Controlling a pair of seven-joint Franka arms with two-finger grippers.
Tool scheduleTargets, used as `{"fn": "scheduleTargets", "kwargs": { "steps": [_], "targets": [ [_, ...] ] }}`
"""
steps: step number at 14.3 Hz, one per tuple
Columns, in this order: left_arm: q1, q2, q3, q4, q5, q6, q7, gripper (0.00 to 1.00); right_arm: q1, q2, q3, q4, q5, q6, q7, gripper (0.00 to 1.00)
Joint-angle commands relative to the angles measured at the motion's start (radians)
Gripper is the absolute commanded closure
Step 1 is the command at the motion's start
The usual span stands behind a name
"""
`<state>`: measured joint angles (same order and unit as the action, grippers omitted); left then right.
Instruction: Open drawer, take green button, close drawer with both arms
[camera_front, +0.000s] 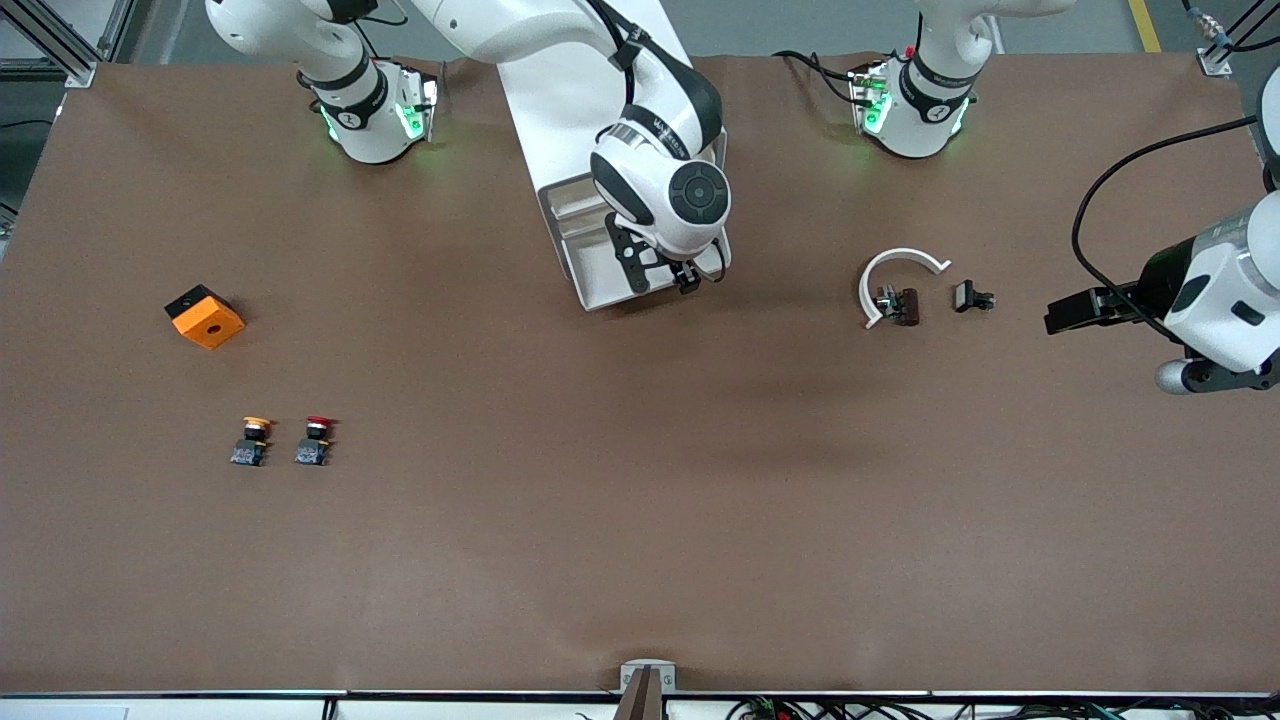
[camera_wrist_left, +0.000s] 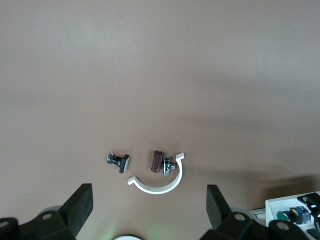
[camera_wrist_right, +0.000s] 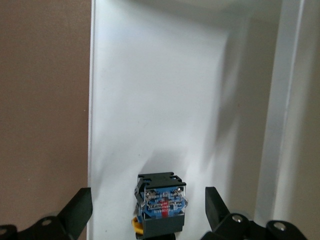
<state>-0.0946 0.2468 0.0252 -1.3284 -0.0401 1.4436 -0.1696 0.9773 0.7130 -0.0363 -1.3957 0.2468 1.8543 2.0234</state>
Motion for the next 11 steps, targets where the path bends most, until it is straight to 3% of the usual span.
{"fn": "scheduleTargets", "kwargs": {
  "steps": [1, 5, 9, 11],
  "targets": [
    [0.004, -0.122, -0.001, -0.173, 0.017, 0.111, 0.073, 0.0, 0.015, 0.017, -0.008, 0.024, 0.019, -0.003, 0.006, 0.0],
    [0.003, -0.142, -0.011, -0.27, 0.017, 0.2, 0.076, 0.0, 0.015, 0.016, -0.008, 0.027, 0.019, -0.006, 0.005, 0.0],
    [0.003, -0.138, -0.074, -0.386, 0.017, 0.34, 0.076, 0.0, 0.012, 0.013, -0.008, 0.035, 0.019, -0.013, -0.008, 0.0],
    [0.0, -0.123, -0.096, -0.4, 0.017, 0.348, 0.076, 0.0, 0.014, 0.011, -0.008, 0.035, 0.02, -0.015, -0.032, 0.09]
  ]
}}
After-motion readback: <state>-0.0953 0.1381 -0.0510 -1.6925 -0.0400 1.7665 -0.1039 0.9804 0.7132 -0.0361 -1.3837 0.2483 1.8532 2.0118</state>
